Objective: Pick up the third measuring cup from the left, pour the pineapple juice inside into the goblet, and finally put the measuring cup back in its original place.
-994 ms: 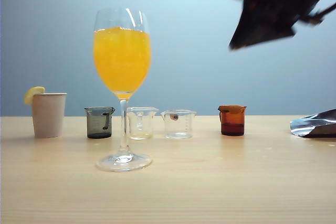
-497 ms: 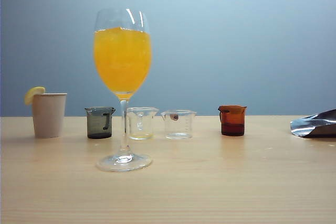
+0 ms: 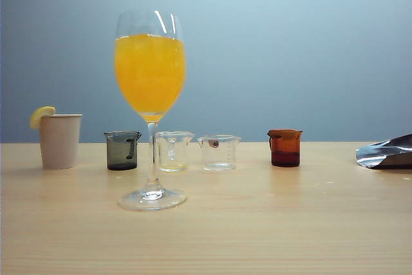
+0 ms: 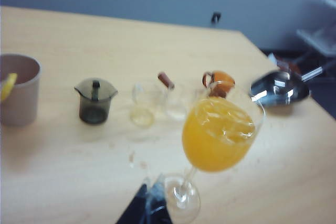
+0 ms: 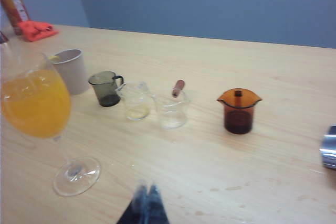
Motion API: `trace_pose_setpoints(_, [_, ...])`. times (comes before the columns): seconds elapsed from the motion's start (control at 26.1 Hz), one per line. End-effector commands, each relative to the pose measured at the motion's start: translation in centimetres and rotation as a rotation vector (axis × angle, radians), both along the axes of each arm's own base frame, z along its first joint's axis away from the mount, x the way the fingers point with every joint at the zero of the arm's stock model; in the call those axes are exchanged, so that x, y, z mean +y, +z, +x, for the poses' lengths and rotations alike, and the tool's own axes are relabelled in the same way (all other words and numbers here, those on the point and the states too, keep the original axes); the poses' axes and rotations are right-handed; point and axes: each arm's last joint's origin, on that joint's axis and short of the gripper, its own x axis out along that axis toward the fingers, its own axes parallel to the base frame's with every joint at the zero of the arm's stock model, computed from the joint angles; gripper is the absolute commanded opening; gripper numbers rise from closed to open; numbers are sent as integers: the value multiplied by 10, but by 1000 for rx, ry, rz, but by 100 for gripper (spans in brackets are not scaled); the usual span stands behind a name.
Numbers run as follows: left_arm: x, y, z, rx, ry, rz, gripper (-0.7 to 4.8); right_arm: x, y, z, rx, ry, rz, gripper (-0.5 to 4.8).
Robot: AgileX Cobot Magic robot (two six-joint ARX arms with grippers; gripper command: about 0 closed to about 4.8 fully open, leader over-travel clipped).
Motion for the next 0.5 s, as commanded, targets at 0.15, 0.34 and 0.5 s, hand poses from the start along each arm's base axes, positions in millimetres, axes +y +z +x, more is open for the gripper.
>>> trace_pose_setpoints(0.15, [-2,-45,3,-68,5,-45,-5,7,-37,10,50,3,36,-5])
trace_pose_setpoints(0.34, [-7,-72,12,-61,8,-67,-5,8,-53,13,82,-3,15,-5])
trace_pose_setpoints(0.5, [-12,-88,19,-74,-8,-77,-5,9,-64,14,88,-2,10,-5])
